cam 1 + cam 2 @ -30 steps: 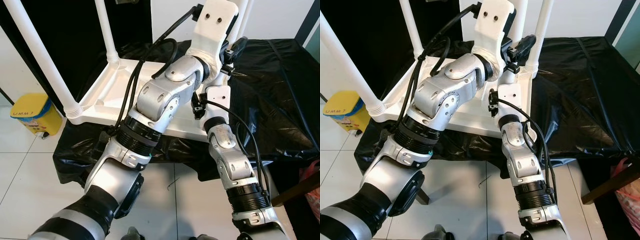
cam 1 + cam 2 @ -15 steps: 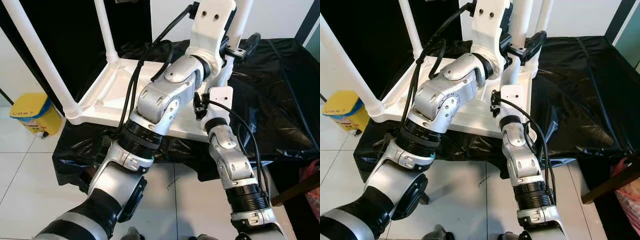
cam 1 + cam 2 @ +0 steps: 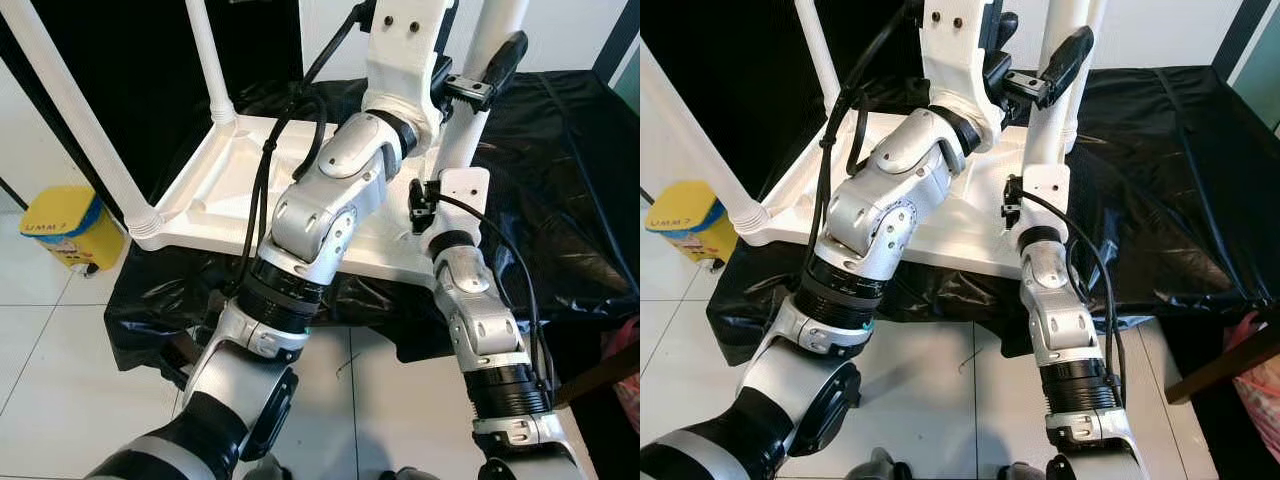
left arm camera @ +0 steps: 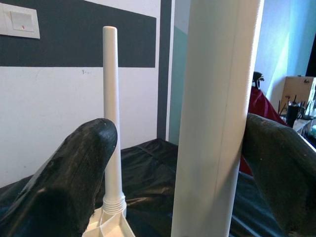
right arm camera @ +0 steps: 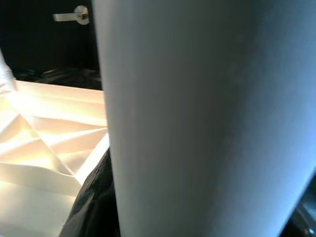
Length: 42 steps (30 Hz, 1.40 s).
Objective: Building children table
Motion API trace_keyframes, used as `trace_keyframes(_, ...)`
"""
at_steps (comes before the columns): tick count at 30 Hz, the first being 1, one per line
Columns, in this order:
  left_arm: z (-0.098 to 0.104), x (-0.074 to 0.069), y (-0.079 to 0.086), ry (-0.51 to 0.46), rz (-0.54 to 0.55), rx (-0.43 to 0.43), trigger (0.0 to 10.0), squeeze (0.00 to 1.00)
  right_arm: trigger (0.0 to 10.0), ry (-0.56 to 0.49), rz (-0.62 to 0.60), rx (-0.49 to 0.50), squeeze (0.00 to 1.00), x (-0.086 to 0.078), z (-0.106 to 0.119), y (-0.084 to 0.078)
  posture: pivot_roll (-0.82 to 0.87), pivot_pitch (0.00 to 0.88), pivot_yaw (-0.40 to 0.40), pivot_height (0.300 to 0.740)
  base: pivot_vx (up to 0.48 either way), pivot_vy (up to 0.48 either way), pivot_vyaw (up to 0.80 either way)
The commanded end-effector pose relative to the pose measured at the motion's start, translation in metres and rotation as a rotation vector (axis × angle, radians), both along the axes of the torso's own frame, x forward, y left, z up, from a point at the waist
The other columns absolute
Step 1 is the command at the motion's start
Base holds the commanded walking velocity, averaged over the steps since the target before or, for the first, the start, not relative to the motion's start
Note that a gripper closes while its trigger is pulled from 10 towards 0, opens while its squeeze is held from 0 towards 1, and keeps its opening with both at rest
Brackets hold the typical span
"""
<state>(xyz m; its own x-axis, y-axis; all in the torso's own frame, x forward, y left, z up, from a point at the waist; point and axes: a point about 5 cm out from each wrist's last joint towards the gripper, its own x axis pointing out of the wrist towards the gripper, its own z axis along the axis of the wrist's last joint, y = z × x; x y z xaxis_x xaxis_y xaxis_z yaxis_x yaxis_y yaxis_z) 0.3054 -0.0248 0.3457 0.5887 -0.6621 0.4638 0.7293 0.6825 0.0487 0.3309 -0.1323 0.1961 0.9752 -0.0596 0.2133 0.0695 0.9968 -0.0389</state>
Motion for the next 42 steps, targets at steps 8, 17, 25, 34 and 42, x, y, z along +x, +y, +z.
trace_keyframes(8,-0.026,0.008,0.035,0.037,0.112,-0.053,10.0,0.00,10.0,-0.018,-0.044,0.012,0.00,-0.004,-0.001,-0.016,-0.06,0.077,0.034,0.740,0.000,0.000,0.00)
trace_keyframes(17,-0.051,0.016,0.061,0.031,0.228,0.016,10.0,0.00,10.0,0.009,-0.046,-0.006,0.00,-0.007,-0.014,-0.024,-0.05,0.076,0.033,0.740,0.000,0.000,0.00)
trace_keyframes(25,-0.070,0.014,0.068,0.019,0.257,0.084,10.0,0.00,10.0,0.028,-0.032,-0.003,0.00,-0.012,-0.023,-0.027,-0.04,0.074,0.028,0.740,0.000,0.000,0.00)
trace_keyframes(34,-0.101,0.002,0.071,-0.006,0.202,0.207,10.0,0.00,10.0,0.034,-0.006,-0.001,0.00,-0.018,-0.030,-0.026,-0.05,0.081,0.029,0.740,0.000,0.000,0.00)
trace_keyframes(42,-0.119,-0.006,0.069,0.006,0.152,0.262,10.0,0.00,10.0,0.043,0.023,0.011,0.00,-0.024,-0.038,-0.022,-0.05,0.088,0.035,0.740,0.000,0.000,0.00)
